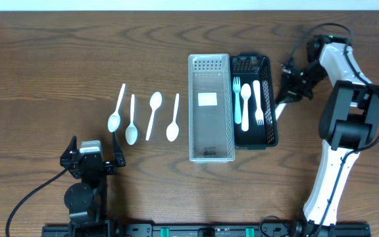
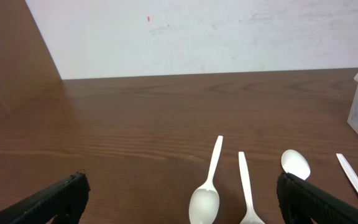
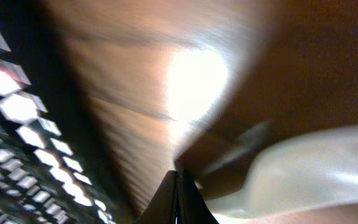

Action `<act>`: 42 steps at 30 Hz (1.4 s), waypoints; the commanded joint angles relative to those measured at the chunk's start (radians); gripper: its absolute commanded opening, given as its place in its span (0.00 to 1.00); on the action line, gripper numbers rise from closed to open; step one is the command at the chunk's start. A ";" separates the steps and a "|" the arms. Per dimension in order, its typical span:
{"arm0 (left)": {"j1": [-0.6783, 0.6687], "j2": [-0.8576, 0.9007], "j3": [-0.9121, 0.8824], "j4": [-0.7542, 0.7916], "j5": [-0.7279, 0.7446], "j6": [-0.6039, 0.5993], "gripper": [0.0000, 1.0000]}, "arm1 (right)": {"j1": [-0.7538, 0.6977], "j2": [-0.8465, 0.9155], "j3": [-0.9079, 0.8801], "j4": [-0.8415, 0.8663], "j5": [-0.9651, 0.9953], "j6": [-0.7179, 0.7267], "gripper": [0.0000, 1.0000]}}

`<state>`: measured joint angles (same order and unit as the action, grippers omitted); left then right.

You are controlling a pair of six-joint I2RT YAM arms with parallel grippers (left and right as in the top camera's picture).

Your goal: Pack container

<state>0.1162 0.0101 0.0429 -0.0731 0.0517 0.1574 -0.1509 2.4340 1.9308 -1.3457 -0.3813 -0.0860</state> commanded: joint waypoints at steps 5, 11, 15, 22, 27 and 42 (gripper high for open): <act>0.003 -0.006 -0.029 -0.014 0.000 0.010 0.98 | -0.121 0.033 -0.005 -0.001 0.351 0.082 0.01; 0.003 -0.006 -0.029 -0.014 0.000 0.010 0.98 | -0.170 0.026 0.119 -0.096 0.336 0.069 0.06; 0.003 -0.006 -0.029 -0.014 0.000 0.010 0.98 | -0.167 0.010 0.311 -0.240 0.302 0.028 0.49; 0.003 -0.006 -0.029 -0.014 0.000 0.010 0.98 | -0.142 -0.050 0.568 -0.353 0.267 -0.231 0.99; 0.003 -0.006 -0.029 -0.014 0.000 0.010 0.98 | -0.127 -0.140 0.569 -0.353 0.167 -0.541 0.99; 0.003 -0.006 -0.029 -0.014 0.000 0.010 0.98 | -0.106 -0.153 0.567 -0.338 -0.019 0.053 0.99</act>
<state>0.1162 0.0101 0.0429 -0.0731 0.0517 0.1574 -0.2687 2.2929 2.4893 -1.6947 -0.3035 -0.1814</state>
